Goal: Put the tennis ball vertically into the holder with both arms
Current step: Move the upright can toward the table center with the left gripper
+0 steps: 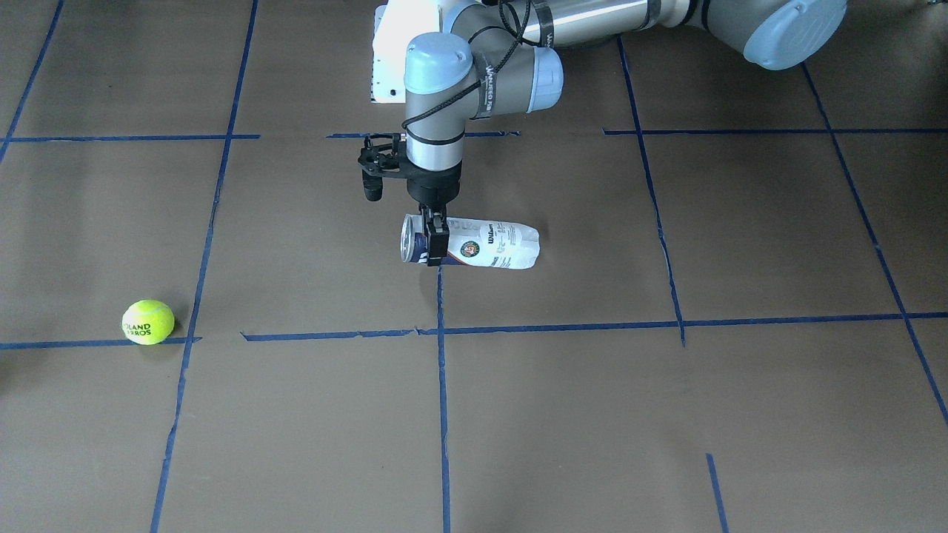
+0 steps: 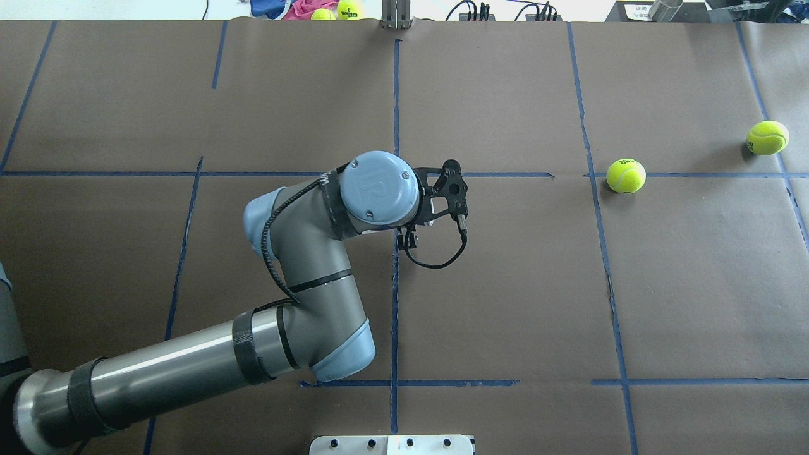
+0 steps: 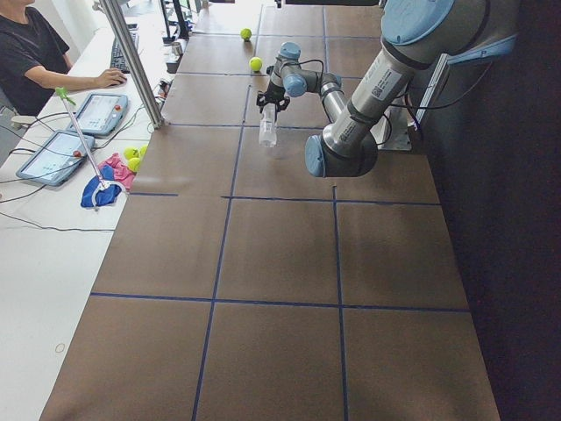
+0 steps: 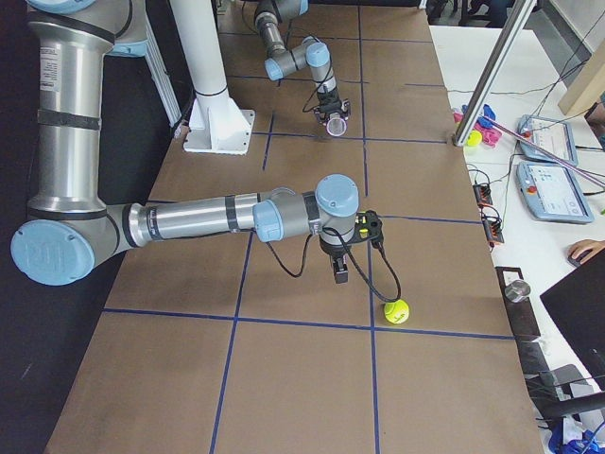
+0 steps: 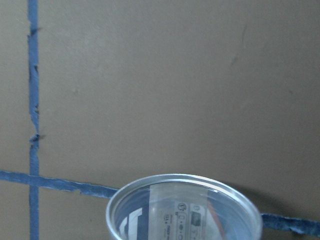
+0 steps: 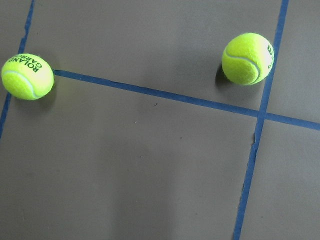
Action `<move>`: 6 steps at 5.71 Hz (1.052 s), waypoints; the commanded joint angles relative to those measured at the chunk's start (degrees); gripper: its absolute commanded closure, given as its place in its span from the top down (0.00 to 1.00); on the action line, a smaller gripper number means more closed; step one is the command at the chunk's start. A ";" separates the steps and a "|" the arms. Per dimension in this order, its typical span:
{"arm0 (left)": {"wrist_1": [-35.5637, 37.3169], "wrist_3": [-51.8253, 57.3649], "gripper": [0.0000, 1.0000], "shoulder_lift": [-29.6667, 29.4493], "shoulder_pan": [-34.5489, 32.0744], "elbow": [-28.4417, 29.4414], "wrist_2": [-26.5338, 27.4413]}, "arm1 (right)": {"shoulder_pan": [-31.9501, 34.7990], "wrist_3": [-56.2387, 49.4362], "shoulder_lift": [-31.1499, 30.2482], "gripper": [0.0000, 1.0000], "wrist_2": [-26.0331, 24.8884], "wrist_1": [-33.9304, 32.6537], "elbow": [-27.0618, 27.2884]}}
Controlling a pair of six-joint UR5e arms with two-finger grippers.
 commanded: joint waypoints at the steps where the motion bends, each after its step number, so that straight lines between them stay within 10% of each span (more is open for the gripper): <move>1: -16.98 -12.58 0.71 5.79 -2.81 -9.42 -0.30 | -0.05 0.00 0.17 1.00 -0.09 0.00 0.08; 4: -52.61 -28.97 0.71 15.23 -2.13 -9.57 1.35 | -4.41 7.92 3.66 1.00 -0.61 5.08 -0.10; 6: -66.73 -29.17 0.71 14.71 4.88 -2.42 17.91 | -7.94 14.15 7.46 1.00 -2.19 5.98 -0.10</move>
